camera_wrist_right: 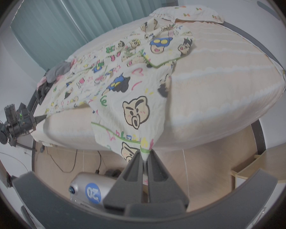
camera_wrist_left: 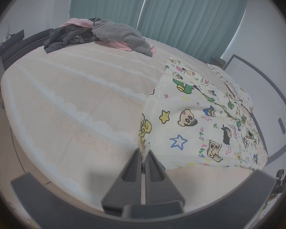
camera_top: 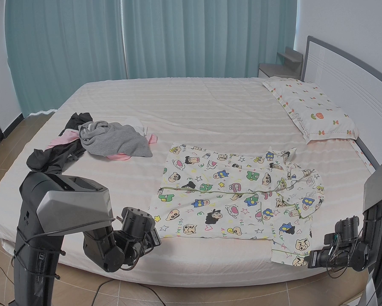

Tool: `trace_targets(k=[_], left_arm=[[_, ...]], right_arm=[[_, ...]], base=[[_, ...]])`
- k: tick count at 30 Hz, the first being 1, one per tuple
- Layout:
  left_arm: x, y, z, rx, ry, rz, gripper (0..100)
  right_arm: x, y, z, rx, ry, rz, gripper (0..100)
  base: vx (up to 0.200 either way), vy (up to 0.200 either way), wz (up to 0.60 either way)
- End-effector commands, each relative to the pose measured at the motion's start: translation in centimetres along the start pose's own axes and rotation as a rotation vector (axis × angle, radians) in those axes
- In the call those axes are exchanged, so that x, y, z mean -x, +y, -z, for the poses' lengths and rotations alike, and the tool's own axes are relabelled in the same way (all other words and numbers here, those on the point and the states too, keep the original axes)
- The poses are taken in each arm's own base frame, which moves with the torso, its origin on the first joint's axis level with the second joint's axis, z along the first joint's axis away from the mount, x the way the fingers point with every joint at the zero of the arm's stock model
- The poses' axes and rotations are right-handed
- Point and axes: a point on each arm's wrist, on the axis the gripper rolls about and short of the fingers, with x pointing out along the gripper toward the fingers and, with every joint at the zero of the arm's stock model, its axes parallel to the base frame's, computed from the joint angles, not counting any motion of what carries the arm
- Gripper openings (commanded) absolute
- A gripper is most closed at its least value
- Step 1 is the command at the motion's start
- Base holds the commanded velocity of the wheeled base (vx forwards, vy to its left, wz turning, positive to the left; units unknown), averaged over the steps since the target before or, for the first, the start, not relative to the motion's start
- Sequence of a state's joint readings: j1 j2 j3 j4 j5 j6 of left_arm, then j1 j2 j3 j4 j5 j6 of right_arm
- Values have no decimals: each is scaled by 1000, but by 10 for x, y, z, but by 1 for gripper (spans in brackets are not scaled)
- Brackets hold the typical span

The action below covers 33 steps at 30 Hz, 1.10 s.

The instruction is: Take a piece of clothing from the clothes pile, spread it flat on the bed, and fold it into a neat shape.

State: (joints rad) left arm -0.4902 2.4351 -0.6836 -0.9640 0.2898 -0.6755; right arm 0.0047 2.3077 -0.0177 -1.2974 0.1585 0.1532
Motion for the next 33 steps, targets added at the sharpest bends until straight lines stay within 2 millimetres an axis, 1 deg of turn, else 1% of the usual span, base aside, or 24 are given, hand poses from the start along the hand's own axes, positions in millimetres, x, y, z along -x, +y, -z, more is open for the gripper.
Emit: trace_targets(k=[1, 6, 10, 11, 13, 18, 19, 21, 26, 33], left_arm=[[10, -1, 0, -7, 0, 7, 0], [19, 3, 0, -16, 9, -1, 0], [23, 5, 0, -19, 12, -3, 0], [26, 6, 0, -20, 14, -4, 0], [27, 7, 2, -24, 21, -7, 0], [32, 9, 8, -38, 42, -12, 0], [34, 10, 12, -48, 54, -16, 0], [36, 11, 15, -55, 66, -22, 0], [41, 16, 21, -85, 91, -33, 0], [52, 21, 27, -120, 119, -37, 0]], right_arm=[[10, -1, 0, 15, -5, -4, 0], [18, -8, 5, 76, 57, 15, 0], [22, -11, 5, 99, 70, 15, 0], [27, -13, 4, 108, 65, 20, 0], [31, -14, 4, 112, 63, 15, 0], [38, -14, 10, 154, 124, 8, 0], [41, -14, 14, 194, 170, 3, 0], [44, -15, 17, 214, 195, 5, 0], [48, -16, 19, 223, 218, 8, 0], [54, -17, 24, 247, 263, 3, 0]], base=[[0, 0, 0], [0, 0, 0], [0, 0, 0], [0, 0, 0], [0, 0, 0], [0, 0, 0], [0, 0, 0], [0, 0, 0], [0, 0, 0], [0, 0, 0]])
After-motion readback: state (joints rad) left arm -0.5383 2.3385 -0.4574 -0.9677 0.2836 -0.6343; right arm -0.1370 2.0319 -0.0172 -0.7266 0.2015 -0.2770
